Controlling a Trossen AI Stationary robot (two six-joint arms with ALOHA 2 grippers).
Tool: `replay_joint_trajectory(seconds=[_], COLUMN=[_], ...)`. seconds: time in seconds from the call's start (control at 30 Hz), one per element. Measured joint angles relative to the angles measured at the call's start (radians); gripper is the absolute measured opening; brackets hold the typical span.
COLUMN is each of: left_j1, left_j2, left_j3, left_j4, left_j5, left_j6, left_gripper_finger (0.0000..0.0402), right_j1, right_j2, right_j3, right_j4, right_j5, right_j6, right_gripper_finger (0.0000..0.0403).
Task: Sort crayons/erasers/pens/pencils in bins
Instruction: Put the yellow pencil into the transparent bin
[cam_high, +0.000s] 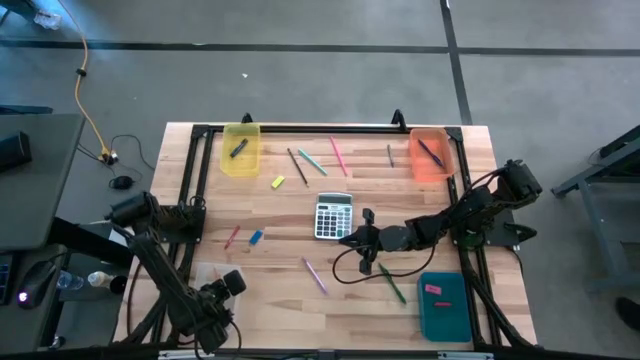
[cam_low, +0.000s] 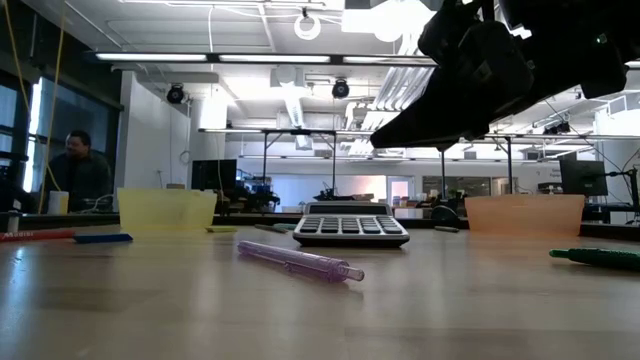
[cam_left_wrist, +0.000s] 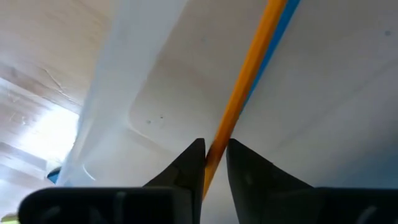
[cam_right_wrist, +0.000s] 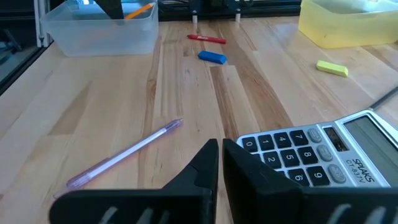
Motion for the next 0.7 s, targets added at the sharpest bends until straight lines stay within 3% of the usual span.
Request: replay_joint_trajectory(seconds=[0.4, 0.7], left_j1=[-0.008, -0.008], left_j2=[0.027, 0.026], left_j3=[0.043, 0.145], left_j4=[-0.061, -0.078], left_j5=[-0.026, -0.045], left_j6=[0.052, 0.013], left_gripper_finger=[0.0008, 0.0006], right_j1=[0.0, 0.001], right_j2=[0.0, 0.0], right_j3=[0.0, 0.0], right_j4=[0.0, 0.0], right_j5=[0.0, 0.0], right_j6=[0.0, 0.0], right_gripper_finger=[0.0015, 0.0015])
